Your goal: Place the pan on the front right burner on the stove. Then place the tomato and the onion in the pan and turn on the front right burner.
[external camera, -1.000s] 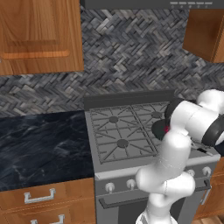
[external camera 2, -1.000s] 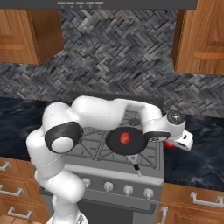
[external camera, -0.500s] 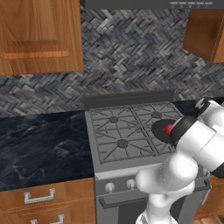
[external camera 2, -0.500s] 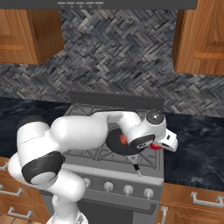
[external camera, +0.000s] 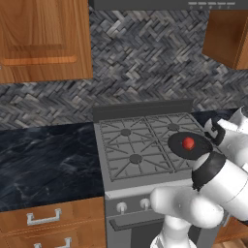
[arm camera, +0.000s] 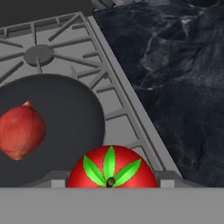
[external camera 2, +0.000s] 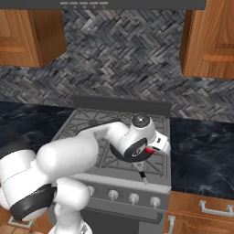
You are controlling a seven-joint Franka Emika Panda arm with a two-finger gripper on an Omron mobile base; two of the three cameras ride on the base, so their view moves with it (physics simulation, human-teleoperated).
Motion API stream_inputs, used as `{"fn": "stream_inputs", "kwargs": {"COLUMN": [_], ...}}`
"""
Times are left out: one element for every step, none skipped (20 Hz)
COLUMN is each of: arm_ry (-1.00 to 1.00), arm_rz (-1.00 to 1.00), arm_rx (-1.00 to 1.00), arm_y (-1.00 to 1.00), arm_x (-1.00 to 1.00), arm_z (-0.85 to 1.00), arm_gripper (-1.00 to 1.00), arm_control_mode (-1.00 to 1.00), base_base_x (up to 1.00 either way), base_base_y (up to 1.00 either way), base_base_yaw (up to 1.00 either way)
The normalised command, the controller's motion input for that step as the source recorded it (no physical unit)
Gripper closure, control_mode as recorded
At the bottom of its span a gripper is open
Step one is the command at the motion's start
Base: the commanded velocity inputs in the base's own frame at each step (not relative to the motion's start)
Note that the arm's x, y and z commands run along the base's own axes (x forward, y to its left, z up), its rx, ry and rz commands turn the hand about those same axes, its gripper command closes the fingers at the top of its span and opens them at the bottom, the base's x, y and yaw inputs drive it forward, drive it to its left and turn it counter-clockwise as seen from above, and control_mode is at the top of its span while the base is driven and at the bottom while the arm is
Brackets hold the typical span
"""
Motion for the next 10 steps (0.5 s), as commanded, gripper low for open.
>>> {"fn": "stream_inputs", "kwargs": {"arm_ry": [0.0, 0.0, 0.0, 0.0, 0.0, 0.0, 0.0, 0.0, 0.0, 0.0], "arm_rz": [0.0, 0.0, 0.0, 0.0, 0.0, 0.0, 0.0, 0.0, 0.0, 0.0], "arm_rx": [0.0, 0.0, 0.0, 0.0, 0.0, 0.0, 0.0, 0.0, 0.0, 0.0], "arm_y": [0.29, 0.19, 0.19, 0.16, 0.19, 0.23, 0.21, 0.24, 0.29, 0.26], "arm_x": [0.0, 0.0, 0.0, 0.0, 0.0, 0.0, 0.0, 0.0, 0.0, 0.0], "arm_z": [0.22, 0.27, 0.26, 0.21, 0.24, 0.25, 0.24, 0.22, 0.18, 0.15], "arm_gripper": [1.0, 1.0, 1.0, 1.0, 1.0, 1.0, 1.0, 1.0, 1.0, 1.0], "arm_control_mode": [-1.0, -1.0, -1.0, -1.0, -1.0, -1.0, -1.0, -1.0, -1.0, -1.0], "base_base_x": [0.0, 0.0, 0.0, 0.0, 0.0, 0.0, 0.0, 0.0, 0.0, 0.0], "base_base_y": [0.0, 0.0, 0.0, 0.0, 0.0, 0.0, 0.0, 0.0, 0.0, 0.0], "base_base_yaw": [0.0, 0.0, 0.0, 0.0, 0.0, 0.0, 0.0, 0.0, 0.0, 0.0]}}
